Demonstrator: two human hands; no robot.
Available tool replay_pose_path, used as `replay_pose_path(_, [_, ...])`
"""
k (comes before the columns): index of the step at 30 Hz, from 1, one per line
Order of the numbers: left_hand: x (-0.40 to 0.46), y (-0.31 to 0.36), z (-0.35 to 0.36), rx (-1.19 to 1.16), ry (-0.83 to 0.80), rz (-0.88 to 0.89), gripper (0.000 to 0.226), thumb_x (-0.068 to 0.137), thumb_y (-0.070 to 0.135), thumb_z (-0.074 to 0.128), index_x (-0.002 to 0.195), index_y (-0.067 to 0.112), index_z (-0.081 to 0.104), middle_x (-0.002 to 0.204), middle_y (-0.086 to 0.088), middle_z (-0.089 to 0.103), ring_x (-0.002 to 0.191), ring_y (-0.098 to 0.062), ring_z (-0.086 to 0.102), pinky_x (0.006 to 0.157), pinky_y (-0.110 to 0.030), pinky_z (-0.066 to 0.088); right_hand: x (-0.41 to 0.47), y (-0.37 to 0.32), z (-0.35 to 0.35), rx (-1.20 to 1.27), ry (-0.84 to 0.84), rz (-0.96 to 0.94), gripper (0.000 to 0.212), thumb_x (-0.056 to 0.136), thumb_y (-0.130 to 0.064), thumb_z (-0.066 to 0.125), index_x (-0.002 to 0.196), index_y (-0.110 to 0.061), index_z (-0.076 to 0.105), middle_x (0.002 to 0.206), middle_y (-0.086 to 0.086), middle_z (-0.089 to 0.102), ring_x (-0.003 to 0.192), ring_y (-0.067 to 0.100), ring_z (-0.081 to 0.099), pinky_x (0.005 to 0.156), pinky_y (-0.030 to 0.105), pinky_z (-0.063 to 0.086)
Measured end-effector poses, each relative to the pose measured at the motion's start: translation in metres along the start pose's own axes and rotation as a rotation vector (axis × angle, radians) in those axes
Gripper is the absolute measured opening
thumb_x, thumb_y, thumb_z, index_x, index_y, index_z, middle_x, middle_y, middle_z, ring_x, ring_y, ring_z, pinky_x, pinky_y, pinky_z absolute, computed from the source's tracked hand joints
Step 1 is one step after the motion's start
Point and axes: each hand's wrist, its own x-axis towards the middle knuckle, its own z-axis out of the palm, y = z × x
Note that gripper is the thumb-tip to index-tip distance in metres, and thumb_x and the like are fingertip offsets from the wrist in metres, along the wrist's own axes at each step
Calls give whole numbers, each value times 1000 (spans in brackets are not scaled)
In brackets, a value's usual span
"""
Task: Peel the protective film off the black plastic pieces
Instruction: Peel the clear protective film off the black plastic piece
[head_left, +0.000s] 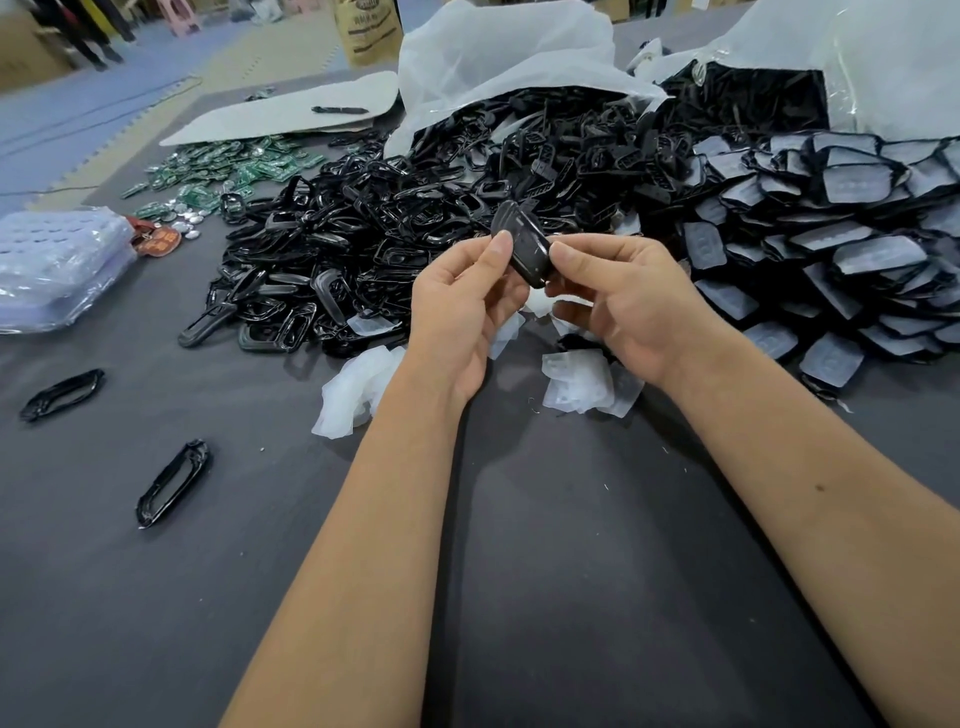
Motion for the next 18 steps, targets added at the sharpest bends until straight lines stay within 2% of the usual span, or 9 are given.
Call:
replay_pose_path(2, [1,-1,1,-17,8,-13,14,103,12,64,95,5,72,88,-8,72,72,-12,63,66,-20,57,0,0,0,16,-7,-4,18,98,-5,66,113,-7,76,95,5,76,82,14,69,72,27,57])
replay_pose_path(5, [1,-3,3,-10,8,-23,15,103,13,63,94,7,72,86,-6,73,72,-12,62,66,-19,56,0,0,-1,23,8,-38,20,94,1,69,110,-9,76,92,4,77,82,14,72,78,28,59])
replay_pose_path(9, [0,-3,5,-22,6,-37,15,103,16,63,94,7,71,87,-6,72,74,-12,63,65,-19,57,-1,1,-1,4,54,-111,21,89,3,74,105,-9,76,81,4,76,76,16,72,73,27,59])
replay_pose_path(13, [0,-1,4,-11,-25,-5,16,103,16,63,93,7,70,95,-13,64,79,-16,58,66,-20,57,-1,0,-2,29,24,-146,20,87,4,74,101,-10,76,79,4,76,73,15,72,72,27,59])
replay_pose_path(16, [0,1,3,20,-58,63,15,104,14,62,93,7,70,86,-8,70,75,-14,61,66,-22,56,-1,-1,-2,96,-15,-123,20,84,5,72,101,-7,74,79,6,76,72,16,72,70,27,59])
replay_pose_path(18, [0,0,2,67,-45,97,13,103,12,63,93,7,69,83,-7,71,71,-13,63,64,-22,54,-1,-2,-2,114,-29,-88,22,87,7,70,105,-5,73,85,8,75,78,18,73,73,27,59])
